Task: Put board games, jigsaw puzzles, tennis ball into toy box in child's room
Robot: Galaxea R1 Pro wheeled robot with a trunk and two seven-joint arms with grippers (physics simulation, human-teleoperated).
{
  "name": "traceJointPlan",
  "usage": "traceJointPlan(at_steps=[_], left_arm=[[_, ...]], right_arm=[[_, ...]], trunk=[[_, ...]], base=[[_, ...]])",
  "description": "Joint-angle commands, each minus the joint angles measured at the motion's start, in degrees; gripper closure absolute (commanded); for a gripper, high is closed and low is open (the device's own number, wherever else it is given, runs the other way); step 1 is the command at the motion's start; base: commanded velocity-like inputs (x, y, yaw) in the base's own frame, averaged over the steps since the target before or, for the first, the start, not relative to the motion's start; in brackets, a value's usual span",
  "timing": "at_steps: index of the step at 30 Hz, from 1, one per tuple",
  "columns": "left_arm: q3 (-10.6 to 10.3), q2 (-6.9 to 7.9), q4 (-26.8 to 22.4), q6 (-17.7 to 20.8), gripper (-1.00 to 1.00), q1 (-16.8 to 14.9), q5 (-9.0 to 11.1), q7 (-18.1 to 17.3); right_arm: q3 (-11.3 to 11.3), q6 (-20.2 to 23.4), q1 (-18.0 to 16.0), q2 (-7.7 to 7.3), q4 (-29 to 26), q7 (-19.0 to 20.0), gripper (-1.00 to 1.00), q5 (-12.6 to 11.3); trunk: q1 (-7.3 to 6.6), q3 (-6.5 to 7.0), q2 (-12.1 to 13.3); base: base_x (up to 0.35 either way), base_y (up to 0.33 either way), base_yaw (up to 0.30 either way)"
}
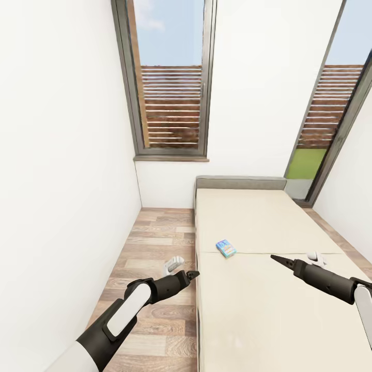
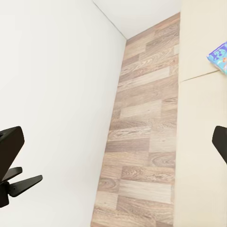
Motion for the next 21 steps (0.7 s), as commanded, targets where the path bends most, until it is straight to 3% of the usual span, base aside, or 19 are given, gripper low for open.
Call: traceJointPlan(at_steps=[1,21], left_arm=[[-0.1,0.05,-0.1,0.0,-1.0,-0.1,0.6,0.5],[-0.1,0.05,-0.1,0.0,-1.0,-0.1,0.6,0.5]], right_arm=[[-0.1,0.3,-0.1,0.01,0.0,0.3,-1.0,0.2],[-0.1,0.3,-0.1,0.01,0.0,0.4,-1.0,0.2]], trunk=[[0.04,-0.13,-0.1],[0.04,-0.13,-0.1]], base=[[0.004,0.007,0.0],[0.001,0.012,0.0]])
